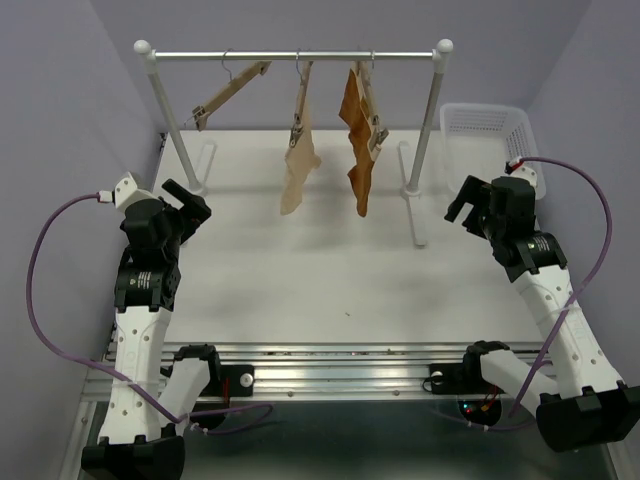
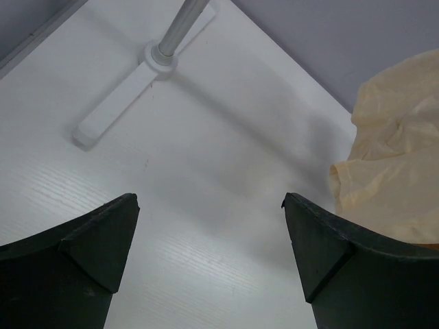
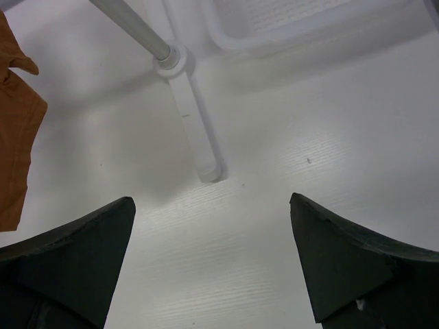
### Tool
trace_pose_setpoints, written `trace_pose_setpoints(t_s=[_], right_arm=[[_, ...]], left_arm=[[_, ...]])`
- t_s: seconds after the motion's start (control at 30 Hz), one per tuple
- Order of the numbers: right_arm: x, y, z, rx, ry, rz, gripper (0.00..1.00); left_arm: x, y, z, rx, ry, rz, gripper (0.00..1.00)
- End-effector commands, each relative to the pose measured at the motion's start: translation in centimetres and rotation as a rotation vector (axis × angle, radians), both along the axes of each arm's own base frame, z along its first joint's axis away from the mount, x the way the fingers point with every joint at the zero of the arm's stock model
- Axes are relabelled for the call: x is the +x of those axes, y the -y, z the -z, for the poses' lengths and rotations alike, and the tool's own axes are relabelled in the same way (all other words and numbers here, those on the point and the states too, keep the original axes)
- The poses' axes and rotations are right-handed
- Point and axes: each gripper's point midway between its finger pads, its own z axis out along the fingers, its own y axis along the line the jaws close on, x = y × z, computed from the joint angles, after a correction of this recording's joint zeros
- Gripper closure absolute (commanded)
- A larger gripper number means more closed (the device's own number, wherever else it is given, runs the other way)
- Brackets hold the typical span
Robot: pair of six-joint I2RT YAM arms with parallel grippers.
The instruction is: Remove the underwear clipped to the hanger
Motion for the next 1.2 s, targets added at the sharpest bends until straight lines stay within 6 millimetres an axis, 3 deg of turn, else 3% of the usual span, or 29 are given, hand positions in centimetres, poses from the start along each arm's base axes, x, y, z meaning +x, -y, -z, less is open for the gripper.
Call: trace_pose_setpoints(t_s=[0.0, 0.3, 0.4, 0.43, 0.57, 0.63, 0.67, 0.7, 0.8, 0.87, 0.9, 0.93, 1.03, 1.07, 1.13, 1.17], right_arm=[[1.1, -0.3, -3.3, -0.006, 0.105, -0.032, 0.0], [1.2, -2.2, -5.2, 0.009, 0.188, -0.158, 0.0], [1.6, -3.1, -8.0, -0.005, 0.243, -0.227, 0.0], [1.6, -3.5, -7.8, -0.003, 0.238, -0.25, 0.0], [2.4, -6.3, -13.6, 0.032, 0.372, -0.407, 0.0], [2.7, -7.7, -15.5, 0.049, 0.409, -0.489, 0.0], [3.5, -8.1, -15.9, 0.055, 0.409, -0.503, 0.0], [3.7, -8.4, -17.9, 0.052, 0.453, -0.518, 0.0], [5.1, -9.8, -20.4, 0.069, 0.488, -0.588, 0.0], [5.9, -10.4, -21.6, 0.067, 0.499, -0.6, 0.0], [7.2, -10.6, -21.0, 0.061, 0.474, -0.591, 0.0], [7.2, -11.2, -22.9, 0.056, 0.511, -0.598, 0.0], [9.5, -12.2, -22.8, 0.04, 0.49, -0.577, 0.0], [9.4, -13.3, -24.5, 0.039, 0.523, -0.588, 0.0], [11.1, -14.3, -23.8, 0.025, 0.499, -0.565, 0.0], [11.1, -15.3, -25.1, 0.03, 0.525, -0.572, 0.0]], left_arm=[[0.2, 0.0, -1.4, 0.016, 0.045, 0.006, 0.01], [0.1, -0.2, -1.6, 0.029, 0.049, 0.001, 0.01], [0.2, -0.2, -1.6, 0.033, 0.046, 0.005, 0.01], [0.2, -0.2, -1.7, 0.035, 0.047, 0.004, 0.01], [0.1, -0.1, -1.5, 0.032, 0.046, 0.007, 0.01], [0.1, -0.1, -1.6, 0.032, 0.046, 0.011, 0.01], [0.1, -0.1, -1.4, 0.032, 0.041, 0.011, 0.01], [0.1, 0.0, -1.4, 0.031, 0.041, 0.014, 0.01], [0.0, -0.1, -1.4, 0.034, 0.046, 0.01, 0.01], [0.0, -0.1, -1.4, 0.035, 0.044, 0.008, 0.01], [0.0, -0.2, -1.3, 0.035, 0.042, 0.006, 0.01], [0.0, -0.2, -1.3, 0.035, 0.042, 0.006, 0.01], [0.2, -0.2, -1.2, 0.035, 0.038, 0.006, 0.01], [0.2, -0.2, -1.2, 0.036, 0.036, 0.005, 0.01], [0.3, -0.3, -0.9, 0.037, 0.029, 0.001, 0.01], [0.3, -0.3, -0.9, 0.038, 0.028, -0.002, 0.01]])
